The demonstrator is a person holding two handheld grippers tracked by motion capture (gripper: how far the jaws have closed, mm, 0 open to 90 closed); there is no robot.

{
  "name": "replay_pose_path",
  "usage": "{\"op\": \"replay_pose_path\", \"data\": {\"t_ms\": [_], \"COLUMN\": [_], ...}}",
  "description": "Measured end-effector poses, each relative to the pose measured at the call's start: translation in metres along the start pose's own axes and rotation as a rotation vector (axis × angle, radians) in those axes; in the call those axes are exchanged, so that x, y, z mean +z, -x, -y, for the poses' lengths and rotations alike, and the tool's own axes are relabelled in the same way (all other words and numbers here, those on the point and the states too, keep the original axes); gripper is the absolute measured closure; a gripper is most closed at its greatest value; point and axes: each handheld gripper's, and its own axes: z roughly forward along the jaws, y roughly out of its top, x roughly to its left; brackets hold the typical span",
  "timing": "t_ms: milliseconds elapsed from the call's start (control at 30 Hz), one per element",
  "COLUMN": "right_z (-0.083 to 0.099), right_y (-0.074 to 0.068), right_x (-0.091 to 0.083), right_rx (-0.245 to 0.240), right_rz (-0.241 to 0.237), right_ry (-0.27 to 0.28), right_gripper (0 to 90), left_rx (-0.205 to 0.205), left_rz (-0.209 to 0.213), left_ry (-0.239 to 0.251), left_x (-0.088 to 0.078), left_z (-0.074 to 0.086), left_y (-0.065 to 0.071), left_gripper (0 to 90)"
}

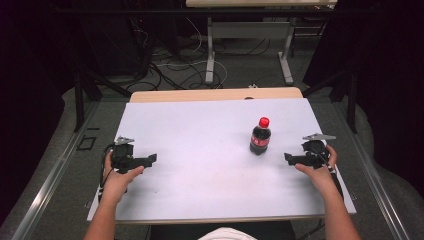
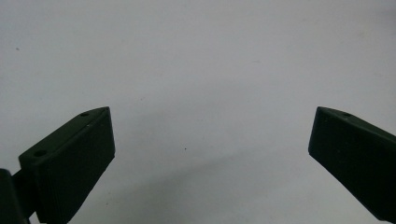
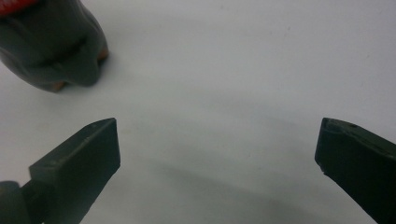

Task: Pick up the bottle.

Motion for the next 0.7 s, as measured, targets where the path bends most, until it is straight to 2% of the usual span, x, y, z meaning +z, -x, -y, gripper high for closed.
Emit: {"op": "replay_pose_path", "data": {"t_ms": [100, 133, 167, 233, 333, 367, 467, 500, 600, 700], "right_z": [-0.005, -0.009, -0.011, -0.012, -0.018, -0.021, -0.025, -0.029, -0.034, -0.038], "right_y": [-0.004, -0.009, -0.012, -0.015, -0.023, -0.026, -0.031, -0.035, -0.040, -0.042], "right_x": [-0.008, -0.013, -0.014, -0.016, -0.019, -0.021, -0.023, -0.025, -0.026, -0.025], "right_rx": [-0.006, -0.031, -0.039, -0.043, -0.077, -0.088, -0.108, -0.133, -0.144, -0.152], "right_rz": [-0.013, -0.042, -0.045, -0.055, -0.085, -0.086, -0.096, -0.105, -0.124, -0.128], "right_ry": [0.032, 0.043, 0.045, 0.045, 0.057, 0.062, 0.064, 0.061, 0.084, 0.083], "right_gripper": [0.5, 0.6, 0.9, 1.7, 4.5, 4.5, 4.7, 5.8, 6.3, 6.6], "left_rx": [0.008, 0.006, 0.005, 0.004, -0.005, 0.013, 0.015, 0.014, 0.032, 0.037], "left_rz": [-0.006, -0.010, -0.017, -0.021, -0.010, -0.016, -0.020, -0.018, -0.017, -0.003], "left_ry": [0.029, 0.048, 0.064, 0.049, 0.042, 0.033, 0.021, 0.024, 0.042, 0.047], "left_x": [-0.010, -0.014, -0.020, -0.023, -0.029, -0.031, -0.037, -0.038, -0.043, -0.047], "left_z": [-0.003, -0.004, -0.005, -0.006, -0.007, -0.008, -0.010, -0.010, -0.012, -0.014], "left_y": [-0.001, 0.000, 0.001, 0.002, 0.005, 0.005, 0.008, 0.009, 0.013, 0.017], "left_gripper": [0.6, 0.6, 0.6, 0.6, 0.8, 1.1, 1.8, 1.8, 2.5, 3.3]}}
